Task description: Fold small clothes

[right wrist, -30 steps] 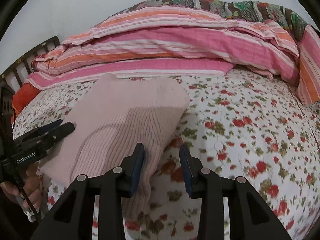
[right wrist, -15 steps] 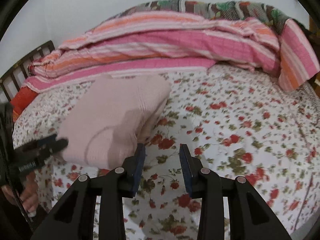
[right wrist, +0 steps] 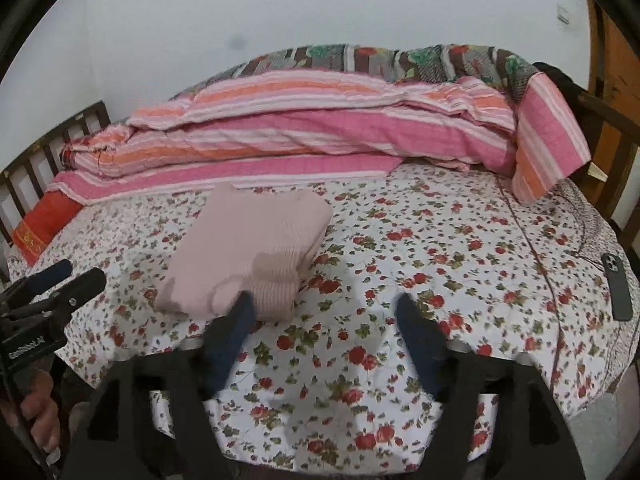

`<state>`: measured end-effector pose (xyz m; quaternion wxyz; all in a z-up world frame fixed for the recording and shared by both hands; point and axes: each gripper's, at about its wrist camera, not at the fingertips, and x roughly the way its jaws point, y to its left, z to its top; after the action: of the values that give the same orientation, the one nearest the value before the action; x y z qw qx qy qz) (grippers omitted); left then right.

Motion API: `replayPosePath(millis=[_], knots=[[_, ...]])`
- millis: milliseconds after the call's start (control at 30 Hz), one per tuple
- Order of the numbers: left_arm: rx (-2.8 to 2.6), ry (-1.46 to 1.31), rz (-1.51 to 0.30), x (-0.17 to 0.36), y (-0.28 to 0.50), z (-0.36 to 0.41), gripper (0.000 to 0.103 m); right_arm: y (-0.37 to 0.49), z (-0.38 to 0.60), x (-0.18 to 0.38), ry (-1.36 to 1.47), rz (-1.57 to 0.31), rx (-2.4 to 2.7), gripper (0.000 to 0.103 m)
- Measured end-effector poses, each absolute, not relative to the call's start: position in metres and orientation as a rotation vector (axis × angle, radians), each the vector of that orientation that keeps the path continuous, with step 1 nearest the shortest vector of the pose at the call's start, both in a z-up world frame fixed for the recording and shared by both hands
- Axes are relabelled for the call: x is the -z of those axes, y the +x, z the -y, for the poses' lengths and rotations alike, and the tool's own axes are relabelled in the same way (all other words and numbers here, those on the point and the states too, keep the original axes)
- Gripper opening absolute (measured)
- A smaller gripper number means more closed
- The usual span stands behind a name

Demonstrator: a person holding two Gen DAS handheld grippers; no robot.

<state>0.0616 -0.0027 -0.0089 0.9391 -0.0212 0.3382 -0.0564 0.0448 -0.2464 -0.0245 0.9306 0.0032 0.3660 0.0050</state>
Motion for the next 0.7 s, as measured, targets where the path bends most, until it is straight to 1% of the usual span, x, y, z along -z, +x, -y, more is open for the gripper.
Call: replayPosePath(millis=[33, 133, 700], knots=[[0.114, -0.044, -0.684, 0.004, 0.058, 0.004, 0.093, 0.04, 0.246, 0.022, -0.001, -0.739, -0.009, 0.092], [0.113, -0.033, -0.663, -0.005, 0.043, 0.011, 0.094, 0.022, 0.241, 0.014, -0.049, -0.714, -0.01, 0.099], [0.082, -0.012, -0.643, -0.017, 0.02, 0.021, 0.094, -0.005, 0.248, -0.002, -0.026, -0.684, -0.003, 0.099]])
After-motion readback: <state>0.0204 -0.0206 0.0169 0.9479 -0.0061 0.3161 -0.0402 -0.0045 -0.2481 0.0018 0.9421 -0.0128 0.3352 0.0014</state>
